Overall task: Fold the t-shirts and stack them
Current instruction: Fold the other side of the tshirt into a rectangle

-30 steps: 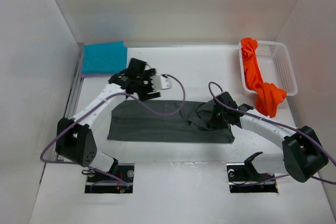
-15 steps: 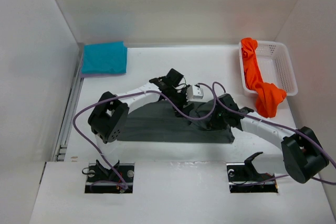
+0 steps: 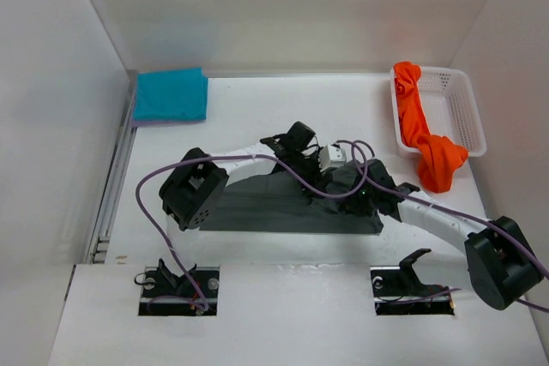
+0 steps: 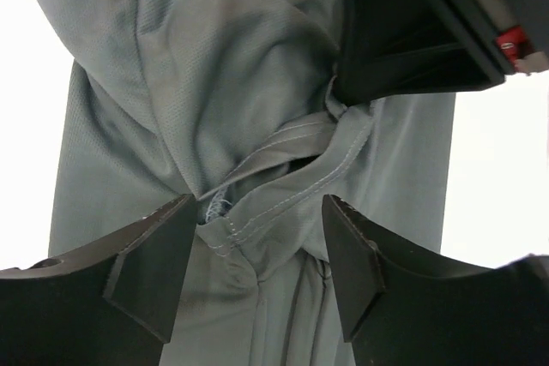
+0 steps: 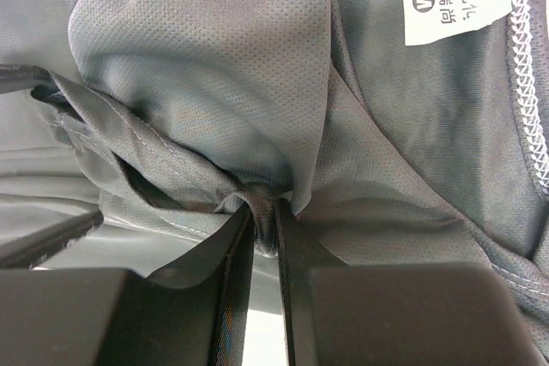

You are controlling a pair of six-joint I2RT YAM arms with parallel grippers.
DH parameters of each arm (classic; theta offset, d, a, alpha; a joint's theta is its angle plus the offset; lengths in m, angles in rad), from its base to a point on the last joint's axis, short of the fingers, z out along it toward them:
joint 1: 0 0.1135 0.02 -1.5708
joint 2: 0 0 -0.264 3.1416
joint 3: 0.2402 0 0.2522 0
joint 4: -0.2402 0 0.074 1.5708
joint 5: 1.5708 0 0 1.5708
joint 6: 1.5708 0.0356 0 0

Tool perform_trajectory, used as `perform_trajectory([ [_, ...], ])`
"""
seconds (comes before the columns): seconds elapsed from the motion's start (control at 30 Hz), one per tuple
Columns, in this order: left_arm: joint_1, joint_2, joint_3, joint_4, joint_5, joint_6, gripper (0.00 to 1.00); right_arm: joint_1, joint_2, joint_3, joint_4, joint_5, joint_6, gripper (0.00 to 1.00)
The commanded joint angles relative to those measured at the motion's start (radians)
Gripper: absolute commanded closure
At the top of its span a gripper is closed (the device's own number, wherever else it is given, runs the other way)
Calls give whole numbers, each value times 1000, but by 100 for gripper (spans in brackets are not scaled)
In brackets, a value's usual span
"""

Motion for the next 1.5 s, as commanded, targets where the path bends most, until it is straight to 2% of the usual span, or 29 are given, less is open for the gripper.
perform_trajectory([
  [0.0,1,12,36,45,-4,-28,42,-3,-21,-4,78,-12,20,80],
  [0.27,29,34,42,82,-61,-25,43,-3,-2,10,89,-21,20,80],
  [0.33,29,34,39,72,-56,-10,45,-3,6,10,89,-24,20,82],
  [0.4,24,35,34,59,-55,1,54,-3,8,10,89,-26,20,85],
  [0.57,24,34,27,47,-42,-5,87,-4,0,22,73,-27,14,94],
  [0.7,37,17,37,16,-42,2,98,0,-17,50,37,-22,6,97],
  [0.83,49,-15,54,-34,-33,10,100,2,-66,73,-25,0,6,98],
  [1.17,50,-89,45,-148,20,35,100,38,-310,51,-232,51,72,98],
  [1.33,43,-101,25,-178,33,58,100,66,-295,24,-198,25,103,97],
  [1.47,34,-103,5,-204,27,114,98,83,-250,-12,-148,25,112,93],
])
